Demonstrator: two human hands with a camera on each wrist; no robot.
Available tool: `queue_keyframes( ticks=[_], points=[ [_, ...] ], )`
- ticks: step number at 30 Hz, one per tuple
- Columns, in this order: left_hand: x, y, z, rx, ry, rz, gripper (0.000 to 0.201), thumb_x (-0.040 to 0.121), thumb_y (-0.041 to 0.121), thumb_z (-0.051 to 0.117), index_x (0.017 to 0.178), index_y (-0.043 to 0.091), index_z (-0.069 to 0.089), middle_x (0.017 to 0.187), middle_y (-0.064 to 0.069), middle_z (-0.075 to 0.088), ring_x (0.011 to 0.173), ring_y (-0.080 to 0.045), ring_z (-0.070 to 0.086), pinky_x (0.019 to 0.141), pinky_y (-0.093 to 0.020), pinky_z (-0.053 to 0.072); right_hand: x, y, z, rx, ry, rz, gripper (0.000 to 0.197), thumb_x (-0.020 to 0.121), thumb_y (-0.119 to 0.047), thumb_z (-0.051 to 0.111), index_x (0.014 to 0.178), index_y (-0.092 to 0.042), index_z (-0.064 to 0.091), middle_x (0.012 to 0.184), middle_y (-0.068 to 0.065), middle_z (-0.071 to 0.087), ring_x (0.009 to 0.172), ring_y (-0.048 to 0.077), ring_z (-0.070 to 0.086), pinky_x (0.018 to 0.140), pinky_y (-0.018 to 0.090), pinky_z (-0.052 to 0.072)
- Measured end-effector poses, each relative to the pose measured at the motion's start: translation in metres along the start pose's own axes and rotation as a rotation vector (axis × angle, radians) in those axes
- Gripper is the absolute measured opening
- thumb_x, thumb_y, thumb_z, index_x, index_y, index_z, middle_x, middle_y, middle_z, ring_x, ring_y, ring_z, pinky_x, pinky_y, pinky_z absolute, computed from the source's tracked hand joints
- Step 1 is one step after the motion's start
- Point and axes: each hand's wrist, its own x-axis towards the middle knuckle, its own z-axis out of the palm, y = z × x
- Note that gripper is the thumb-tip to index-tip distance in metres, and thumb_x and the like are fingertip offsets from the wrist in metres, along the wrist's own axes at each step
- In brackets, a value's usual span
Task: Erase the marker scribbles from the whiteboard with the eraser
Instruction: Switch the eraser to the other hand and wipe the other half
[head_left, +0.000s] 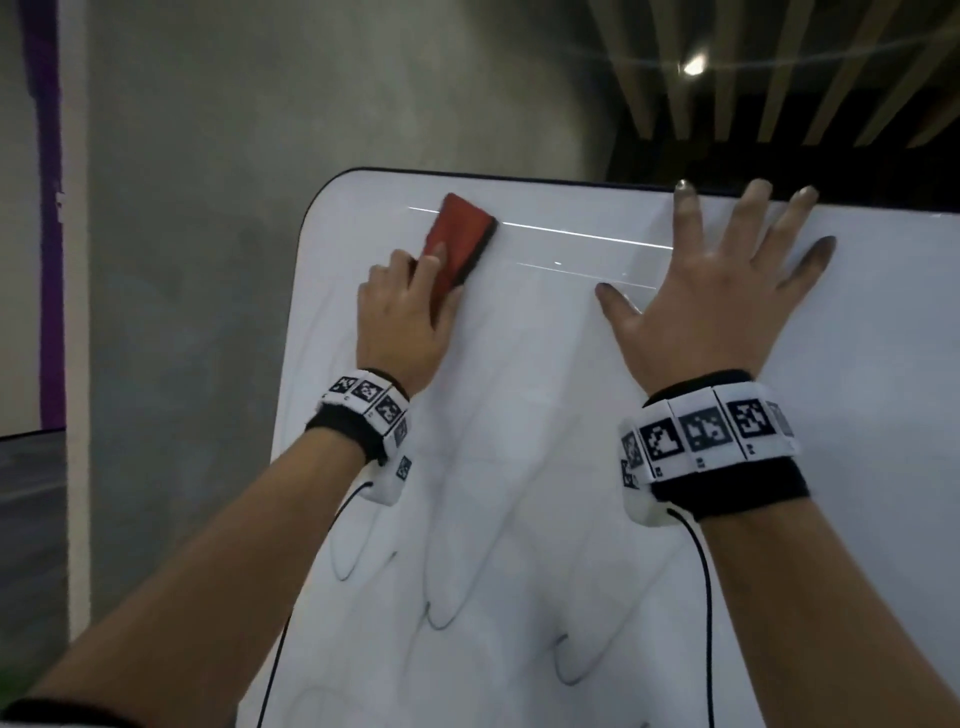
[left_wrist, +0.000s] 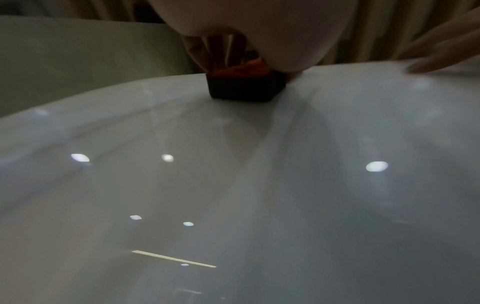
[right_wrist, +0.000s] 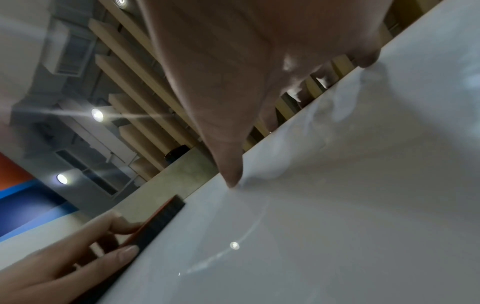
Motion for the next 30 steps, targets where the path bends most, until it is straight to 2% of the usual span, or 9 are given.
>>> queue_keyframes(
  ticks=[7, 9, 13, 15, 17, 20, 22, 26, 30],
  points=[
    [0.021, -0.043, 0.008, 0.026, -0.143, -0.77, 0.05, 0.103, 0.039, 0.044, 0.143, 0.009, 0.039, 0.142, -0.026, 0.044, 0.125, -0.047, 0.047, 0.103, -0.058, 0.038, -0.008, 0.012, -0.002, -0.045, -0.079, -0.086, 0.104, 0.083, -0.076, 0.057, 0.163, -0.026, 0.012, 0.168, 0.023, -0.002, 0.154, 0.047, -0.005, 0.123, 0.065, 0.002],
    [0.01, -0.017, 0.003, 0.02, -0.111, -0.67, 0.048, 0.103, 0.038, 0.046, 0.14, 0.007, 0.043, 0.134, -0.026, 0.048, 0.117, -0.046, 0.051, 0.097, -0.056, 0.042, -0.011, 0.016, -0.006, -0.045, -0.1, -0.115, 0.108, 0.082, -0.076, 0.059, 0.164, -0.026, 0.009, 0.168, 0.022, -0.008, 0.154, 0.046, -0.007, 0.122, 0.064, -0.001],
    [-0.029, 0.036, -0.017, -0.082, -0.045, 0.02, 0.041, 0.1, 0.039, 0.055, 0.13, 0.012, 0.056, 0.111, -0.016, 0.057, 0.093, -0.034, 0.052, 0.08, -0.045, 0.044, -0.03, 0.032, -0.01, -0.081, -0.139, -0.229, 0.115, 0.076, -0.073, 0.068, 0.164, -0.025, 0.011, 0.169, 0.02, -0.011, 0.155, 0.045, -0.007, 0.122, 0.067, 0.003],
    [-0.029, 0.025, -0.019, -0.064, -0.064, 0.138, 0.04, 0.1, 0.039, 0.057, 0.131, 0.013, 0.058, 0.109, -0.014, 0.058, 0.091, -0.032, 0.052, 0.078, -0.043, 0.044, -0.044, 0.042, -0.009, -0.086, -0.147, -0.275, 0.114, 0.075, -0.071, 0.069, 0.163, -0.024, 0.016, 0.169, 0.019, -0.008, 0.155, 0.045, -0.004, 0.12, 0.07, 0.006],
    [-0.022, -0.014, -0.011, -0.018, -0.054, -0.066, 0.045, 0.1, 0.04, 0.054, 0.132, 0.01, 0.055, 0.112, -0.018, 0.058, 0.094, -0.036, 0.055, 0.08, -0.046, 0.046, -0.053, 0.047, -0.006, -0.09, -0.152, -0.294, 0.11, 0.076, -0.07, 0.068, 0.163, -0.022, 0.02, 0.169, 0.019, -0.005, 0.155, 0.046, -0.002, 0.119, 0.072, 0.007],
    [-0.021, -0.088, -0.004, 0.004, -0.153, -0.645, 0.056, 0.101, 0.04, 0.052, 0.144, 0.006, 0.044, 0.132, -0.027, 0.051, 0.117, -0.046, 0.052, 0.098, -0.053, 0.043, -0.059, 0.043, -0.001, -0.099, -0.176, -0.288, 0.106, 0.08, -0.068, 0.065, 0.163, -0.022, 0.018, 0.169, 0.019, -0.006, 0.154, 0.046, -0.003, 0.119, 0.072, 0.005],
    [-0.027, -0.107, 0.002, 0.023, -0.226, -0.81, 0.056, 0.101, 0.038, 0.051, 0.146, 0.006, 0.041, 0.137, -0.028, 0.047, 0.125, -0.047, 0.048, 0.104, -0.054, 0.04, -0.06, 0.04, 0.002, -0.099, -0.18, -0.276, 0.105, 0.082, -0.066, 0.065, 0.163, -0.022, 0.015, 0.169, 0.019, -0.008, 0.154, 0.046, -0.004, 0.119, 0.072, 0.004],
    [-0.04, -0.086, 0.008, 0.029, -0.152, -0.675, 0.052, 0.099, 0.04, 0.049, 0.137, 0.004, 0.049, 0.123, -0.029, 0.055, 0.11, -0.047, 0.054, 0.093, -0.053, 0.046, -0.063, 0.039, 0.005, -0.099, -0.16, -0.273, 0.103, 0.083, -0.066, 0.063, 0.164, -0.023, 0.015, 0.169, 0.019, -0.008, 0.154, 0.047, -0.004, 0.119, 0.071, 0.003],
    [-0.076, -0.024, 0.004, -0.044, -0.106, -0.081, 0.046, 0.1, 0.038, 0.054, 0.133, 0.006, 0.055, 0.105, -0.019, 0.058, 0.089, -0.033, 0.051, 0.077, -0.043, 0.043, -0.065, 0.041, 0.006, -0.062, -0.145, -0.272, 0.101, 0.084, -0.064, 0.064, 0.163, -0.023, 0.018, 0.169, 0.019, -0.006, 0.154, 0.047, -0.003, 0.119, 0.072, 0.004]
  ],
)
